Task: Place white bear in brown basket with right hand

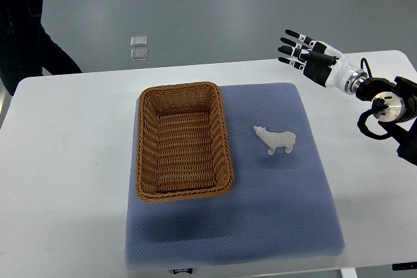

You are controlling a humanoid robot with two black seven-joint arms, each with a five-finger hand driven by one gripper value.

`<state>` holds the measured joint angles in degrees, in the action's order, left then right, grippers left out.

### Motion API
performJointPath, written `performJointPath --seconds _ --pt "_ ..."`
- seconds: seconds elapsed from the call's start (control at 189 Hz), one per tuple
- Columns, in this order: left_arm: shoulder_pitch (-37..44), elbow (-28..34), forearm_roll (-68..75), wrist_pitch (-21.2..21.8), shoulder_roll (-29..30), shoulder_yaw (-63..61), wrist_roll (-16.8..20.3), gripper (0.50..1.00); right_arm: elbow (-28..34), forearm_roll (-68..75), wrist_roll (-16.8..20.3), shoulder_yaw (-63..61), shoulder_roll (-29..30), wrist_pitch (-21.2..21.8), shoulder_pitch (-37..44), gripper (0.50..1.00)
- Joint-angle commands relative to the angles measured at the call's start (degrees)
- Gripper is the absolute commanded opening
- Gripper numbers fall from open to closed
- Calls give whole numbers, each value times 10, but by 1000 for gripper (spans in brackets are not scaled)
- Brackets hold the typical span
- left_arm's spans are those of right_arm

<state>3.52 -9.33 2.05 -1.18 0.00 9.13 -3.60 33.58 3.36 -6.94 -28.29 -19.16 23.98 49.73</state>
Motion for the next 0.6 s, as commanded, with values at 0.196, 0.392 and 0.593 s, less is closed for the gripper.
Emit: performJointPath --seconds 0.196,0.392,0.593 --pt "1 6 0 4 0 0 0 1000 2 -12 0 1 -4 2 1 926" --pt "-1 8 0 5 0 -1 0 1000 2 -55 -8 9 -10 4 2 926" --pt "-1 7 0 4 0 -1 0 1000 6 -159 -39 4 -20 18 5 926"
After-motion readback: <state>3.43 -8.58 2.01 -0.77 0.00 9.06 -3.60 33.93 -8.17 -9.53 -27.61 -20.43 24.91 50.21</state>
